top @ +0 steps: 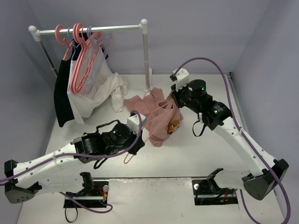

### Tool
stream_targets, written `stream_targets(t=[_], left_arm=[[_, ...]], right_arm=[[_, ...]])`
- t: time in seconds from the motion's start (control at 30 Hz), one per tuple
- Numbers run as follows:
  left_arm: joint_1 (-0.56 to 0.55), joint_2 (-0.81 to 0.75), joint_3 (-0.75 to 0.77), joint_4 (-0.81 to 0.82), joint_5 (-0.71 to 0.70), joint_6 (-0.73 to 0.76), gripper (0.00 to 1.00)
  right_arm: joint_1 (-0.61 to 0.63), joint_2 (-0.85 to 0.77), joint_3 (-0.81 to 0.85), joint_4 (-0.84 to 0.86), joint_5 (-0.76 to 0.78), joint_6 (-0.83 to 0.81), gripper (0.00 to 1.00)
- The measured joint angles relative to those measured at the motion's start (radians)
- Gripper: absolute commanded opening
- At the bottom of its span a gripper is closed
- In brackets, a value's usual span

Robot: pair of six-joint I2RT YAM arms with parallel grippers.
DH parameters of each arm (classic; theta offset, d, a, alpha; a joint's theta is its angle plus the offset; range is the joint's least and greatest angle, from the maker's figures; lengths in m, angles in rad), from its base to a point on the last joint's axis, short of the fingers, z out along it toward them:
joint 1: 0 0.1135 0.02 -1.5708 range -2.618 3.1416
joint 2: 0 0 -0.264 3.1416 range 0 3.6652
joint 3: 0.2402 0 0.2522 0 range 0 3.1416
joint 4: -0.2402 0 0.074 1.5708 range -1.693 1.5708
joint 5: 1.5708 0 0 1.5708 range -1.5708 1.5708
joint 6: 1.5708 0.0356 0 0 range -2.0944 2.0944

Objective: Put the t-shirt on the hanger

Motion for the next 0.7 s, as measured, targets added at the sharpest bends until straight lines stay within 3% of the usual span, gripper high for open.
stream_targets(t=[0.33,0.7], left_arm=[[0.127,0.028,-0.046,0.115,0.063,0.043,0.00],[0.129,0.103,-0.066,0.304,0.074,0.058,0.00]], right_arm=[[0.000,-0.059,-0.012,-0.006,-0.113,-0.074,0.00],[0.000,-0.060,0.014,-0.021,-0.164,-0.077,0.00]])
